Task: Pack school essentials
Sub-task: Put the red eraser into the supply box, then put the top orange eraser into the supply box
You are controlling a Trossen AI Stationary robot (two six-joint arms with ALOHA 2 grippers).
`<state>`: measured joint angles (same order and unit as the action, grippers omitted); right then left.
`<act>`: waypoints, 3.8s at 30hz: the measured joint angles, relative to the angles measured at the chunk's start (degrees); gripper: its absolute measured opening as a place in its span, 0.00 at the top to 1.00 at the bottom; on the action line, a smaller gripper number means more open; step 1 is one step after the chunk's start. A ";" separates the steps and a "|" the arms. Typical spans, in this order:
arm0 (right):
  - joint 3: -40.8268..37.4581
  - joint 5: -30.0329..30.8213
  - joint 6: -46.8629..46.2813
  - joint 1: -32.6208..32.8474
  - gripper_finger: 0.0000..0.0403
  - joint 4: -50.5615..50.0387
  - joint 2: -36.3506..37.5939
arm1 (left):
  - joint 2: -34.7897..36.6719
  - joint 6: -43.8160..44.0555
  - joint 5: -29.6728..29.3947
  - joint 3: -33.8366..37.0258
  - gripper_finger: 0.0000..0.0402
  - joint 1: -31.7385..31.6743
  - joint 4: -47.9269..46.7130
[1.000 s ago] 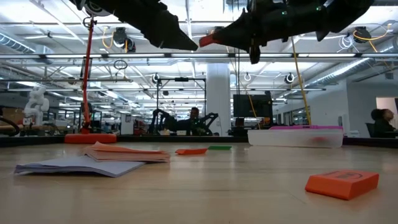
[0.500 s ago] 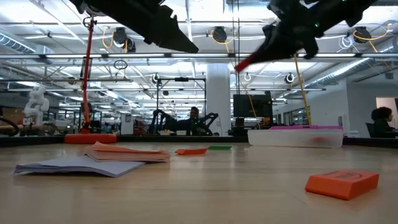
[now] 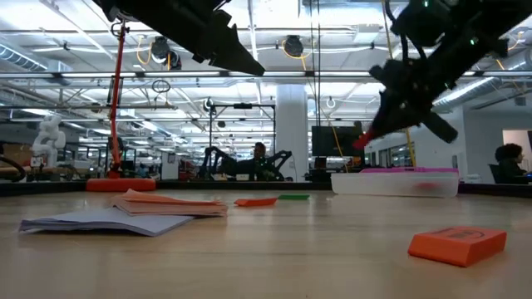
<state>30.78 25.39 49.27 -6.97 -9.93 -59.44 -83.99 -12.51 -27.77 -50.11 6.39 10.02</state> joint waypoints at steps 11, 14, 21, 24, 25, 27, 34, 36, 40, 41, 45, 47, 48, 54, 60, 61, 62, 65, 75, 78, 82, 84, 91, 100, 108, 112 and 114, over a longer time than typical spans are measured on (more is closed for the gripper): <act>-10.47 -7.81 10.19 -8.21 0.97 16.80 -0.02 | 0.00 0.00 2.17 0.00 0.41 -0.07 0.58; -12.33 -10.48 11.58 -10.42 0.97 20.41 -0.23 | 0.00 -0.01 2.17 0.00 0.41 -0.07 0.76; -14.03 -15.22 16.47 -14.96 0.95 27.23 -2.15 | 0.00 0.22 2.33 0.00 0.41 -0.15 1.73; -14.03 -16.54 18.94 -17.02 0.93 30.89 -4.30 | 0.02 0.69 2.77 0.00 0.41 -0.15 2.66; -14.03 -17.19 19.72 -17.70 0.93 31.61 -5.14 | 0.02 0.94 3.17 0.00 0.41 -0.15 2.77; -13.98 -18.19 20.71 -19.02 0.93 32.54 -6.63 | 0.02 1.05 3.95 0.00 0.41 -0.15 3.15; -13.85 -19.04 22.32 -20.60 0.92 33.55 -8.72 | 0.02 1.05 4.83 0.00 0.41 -0.15 3.54; -13.85 -20.26 22.34 -20.64 0.92 33.61 -8.74 | 0.02 1.05 4.82 -0.02 0.41 -0.15 3.54; -13.88 -21.01 22.07 -20.64 0.92 33.79 -8.81 | 0.02 1.05 4.83 -0.01 0.41 -0.15 3.52; -13.89 -21.01 22.01 -20.64 0.92 33.80 -8.81 | 0.02 1.05 4.83 0.00 0.41 -0.15 3.53; -13.92 -21.01 21.95 -20.62 0.92 33.84 -8.81 | 0.02 1.03 4.82 0.00 0.41 -0.15 3.52; -13.92 -21.01 21.97 -20.62 0.91 33.96 -8.81 | 0.02 1.03 4.83 0.00 0.41 -0.15 3.52; -13.93 -20.99 21.97 -20.62 0.91 34.05 -8.81 | 0.02 1.03 4.82 -0.02 0.41 -0.15 3.52; -13.98 -20.90 22.13 -20.60 0.79 35.58 -8.83 | 0.02 1.03 4.82 -0.01 0.41 -0.15 3.50; -14.03 -20.71 22.38 -20.60 0.68 35.87 -8.66 | 0.02 1.01 4.81 -0.02 0.41 -0.15 3.45; -14.03 -20.65 22.38 -20.60 0.67 35.87 -8.66 | 0.02 1.01 4.81 -0.02 0.41 -0.15 3.45; -14.03 -20.61 22.38 -20.60 0.66 35.89 -8.65 | 0.02 1.03 4.81 -0.02 0.41 -0.15 3.43; -14.03 -19.41 22.47 -20.52 0.66 35.92 -8.46 | 0.02 1.01 4.81 -0.02 0.41 -0.15 3.11; -14.05 -14.65 21.28 -17.09 0.66 36.29 -2.33 | 0.02 4.62 4.83 -0.01 0.41 -0.15 1.11; -14.05 -14.64 16.45 -14.85 0.66 36.32 0.88 | 0.02 9.26 4.81 -0.02 0.41 0.44 -1.75; -14.05 -14.80 5.44 -10.44 0.67 36.30 4.92 | 0.02 15.33 4.71 -0.02 0.41 2.43 -6.96; -14.05 -14.96 -0.25 -6.77 0.68 36.30 6.92 | 0.02 18.80 3.07 -0.02 0.41 4.06 -9.33; -13.08 -14.98 -13.36 2.65 0.75 36.33 10.47 | 0.02 28.09 -4.64 -0.02 0.41 11.03 -14.69; -10.50 -15.09 -22.96 5.63 0.78 36.22 10.58 | -3.34 33.66 -6.19 0.00 0.41 14.78 -13.77; -10.40 -16.66 -23.51 5.87 0.79 35.19 10.58 | -12.59 30.93 -1.53 -0.02 0.41 13.98 -2.46; -10.40 -18.13 -24.63 5.85 0.79 34.48 10.58 | -14.44 33.51 1.57 0.00 0.41 12.71 -1.81; -10.40 -20.10 -25.14 5.87 0.79 34.15 10.56 | -15.23 34.41 1.80 0.00 0.41 12.59 -1.30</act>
<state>20.38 5.29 24.13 -1.10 24.22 -48.88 -99.21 21.90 -25.97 -50.10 18.98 8.72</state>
